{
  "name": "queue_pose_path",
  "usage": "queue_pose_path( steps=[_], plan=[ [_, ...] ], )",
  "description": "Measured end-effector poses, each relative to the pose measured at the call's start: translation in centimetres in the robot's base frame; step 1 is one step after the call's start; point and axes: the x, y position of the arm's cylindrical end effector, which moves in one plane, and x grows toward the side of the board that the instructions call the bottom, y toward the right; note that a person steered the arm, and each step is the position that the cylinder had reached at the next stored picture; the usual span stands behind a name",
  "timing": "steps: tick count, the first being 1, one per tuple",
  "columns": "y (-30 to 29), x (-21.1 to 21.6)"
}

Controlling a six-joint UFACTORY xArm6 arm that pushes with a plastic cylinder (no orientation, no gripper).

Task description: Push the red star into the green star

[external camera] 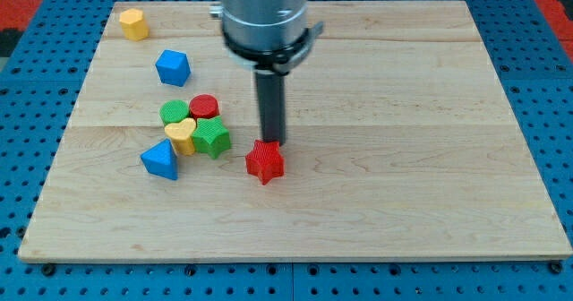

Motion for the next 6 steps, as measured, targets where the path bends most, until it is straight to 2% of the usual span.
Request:
queue_pose_path(
  steps=[1, 2, 3, 5, 6],
  plan=[
    [3.8, 1.9],
    [0.5, 4.4],
    [-3.0, 4.9],
    [-6.5, 7.8],
    [-10.5, 6.8]
  ],
)
